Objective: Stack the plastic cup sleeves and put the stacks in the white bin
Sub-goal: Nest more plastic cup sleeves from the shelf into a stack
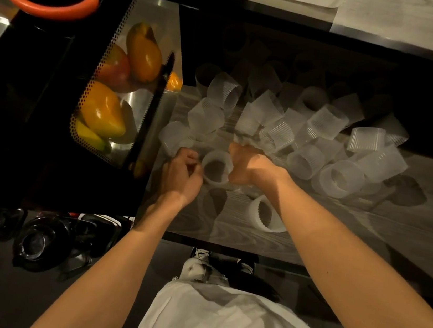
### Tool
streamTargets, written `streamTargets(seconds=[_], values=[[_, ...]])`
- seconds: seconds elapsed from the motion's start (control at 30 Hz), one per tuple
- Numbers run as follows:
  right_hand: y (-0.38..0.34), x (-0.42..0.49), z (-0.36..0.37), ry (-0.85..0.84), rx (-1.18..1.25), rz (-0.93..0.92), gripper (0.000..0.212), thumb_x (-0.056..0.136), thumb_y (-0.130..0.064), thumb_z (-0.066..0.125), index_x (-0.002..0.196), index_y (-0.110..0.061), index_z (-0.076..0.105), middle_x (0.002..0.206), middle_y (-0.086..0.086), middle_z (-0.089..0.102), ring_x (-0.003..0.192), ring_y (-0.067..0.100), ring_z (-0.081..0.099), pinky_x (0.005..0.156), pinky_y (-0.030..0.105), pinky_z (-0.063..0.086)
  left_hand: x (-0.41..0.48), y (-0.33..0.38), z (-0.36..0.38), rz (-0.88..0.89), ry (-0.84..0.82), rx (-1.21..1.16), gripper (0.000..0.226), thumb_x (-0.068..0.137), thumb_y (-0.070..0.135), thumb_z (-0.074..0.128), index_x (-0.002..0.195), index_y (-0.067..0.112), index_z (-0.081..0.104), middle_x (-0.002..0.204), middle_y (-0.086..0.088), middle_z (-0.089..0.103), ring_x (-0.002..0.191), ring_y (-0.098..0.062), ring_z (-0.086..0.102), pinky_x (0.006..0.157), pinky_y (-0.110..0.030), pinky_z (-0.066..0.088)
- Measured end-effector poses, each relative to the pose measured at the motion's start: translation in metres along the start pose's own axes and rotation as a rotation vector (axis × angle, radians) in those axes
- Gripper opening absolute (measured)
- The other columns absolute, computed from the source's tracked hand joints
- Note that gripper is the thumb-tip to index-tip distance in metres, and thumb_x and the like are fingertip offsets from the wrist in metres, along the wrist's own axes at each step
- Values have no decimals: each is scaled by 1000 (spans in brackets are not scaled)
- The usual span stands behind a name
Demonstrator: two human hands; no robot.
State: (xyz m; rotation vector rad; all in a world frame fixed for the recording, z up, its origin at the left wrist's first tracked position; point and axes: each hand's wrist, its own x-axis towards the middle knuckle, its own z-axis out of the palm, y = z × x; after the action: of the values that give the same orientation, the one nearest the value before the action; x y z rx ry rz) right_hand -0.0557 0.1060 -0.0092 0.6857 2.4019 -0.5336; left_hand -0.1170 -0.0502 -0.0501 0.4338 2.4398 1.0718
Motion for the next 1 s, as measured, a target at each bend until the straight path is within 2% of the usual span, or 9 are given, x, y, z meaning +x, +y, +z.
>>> streamTargets(seconds=[0.17,0.27,0.37,0.47,0.53,0.6,0.73,0.9,1.0], values=[[-31,-1,-17,216,97,-159,53,85,-11,68,135,-15,50,127,5,58,110,26,60,85,36,55,10,-1,-6,-280,133,-73,24,92,16,59,115,7,57,106,-10,66,102,-29,62,77,-28,42],[-55,5,-17,155,264,-268,66,88,-9,65,149,-20,41,146,5,49,130,26,52,103,39,50,22,-13,-10,-393,88,-93,41,91,28,61,121,1,58,117,-19,67,111,-37,62,83,-34,48],[-68,13,-12,70,218,-267,79,89,-7,64,157,-18,28,154,9,43,139,29,45,110,39,44,29,-17,-12,-418,54,-164,29,90,24,61,108,1,64,107,-17,69,102,-37,65,72,-31,45],[-72,17,-7,39,243,-237,81,90,-11,64,160,-16,24,161,9,35,148,27,35,118,36,35,28,-11,-14,-392,77,-266,13,90,11,56,79,13,64,80,-4,65,86,-29,64,64,-26,43],[-72,15,-9,80,305,-255,72,93,-14,63,157,-16,30,159,8,37,146,26,37,116,36,37,25,-3,-16,-373,157,-310,11,91,12,56,84,12,65,80,-3,65,84,-24,63,58,-24,40],[-68,11,-15,166,364,-281,61,97,-20,59,154,-19,38,155,6,41,138,24,45,108,33,43,19,4,-19,-342,263,-322,20,93,19,54,107,7,63,97,-8,67,91,-23,63,61,-26,39],[-43,-1,-30,298,462,-301,32,102,-28,52,133,-23,57,121,0,60,100,14,61,72,26,52,7,21,-21,-131,327,-380,17,97,23,52,112,16,55,96,3,60,81,-8,57,61,-15,39],[-1,-14,-34,266,508,-185,13,101,-20,52,107,-24,64,91,0,70,82,17,72,77,40,62,0,26,-11,78,205,-311,6,96,12,55,100,11,59,84,10,56,71,10,54,58,-6,39],[14,-16,-23,208,511,-118,15,97,-13,53,104,-21,65,94,6,73,85,21,73,82,43,61,-1,16,2,85,120,-198,9,97,14,54,99,14,62,86,9,59,76,3,56,60,-10,39]])
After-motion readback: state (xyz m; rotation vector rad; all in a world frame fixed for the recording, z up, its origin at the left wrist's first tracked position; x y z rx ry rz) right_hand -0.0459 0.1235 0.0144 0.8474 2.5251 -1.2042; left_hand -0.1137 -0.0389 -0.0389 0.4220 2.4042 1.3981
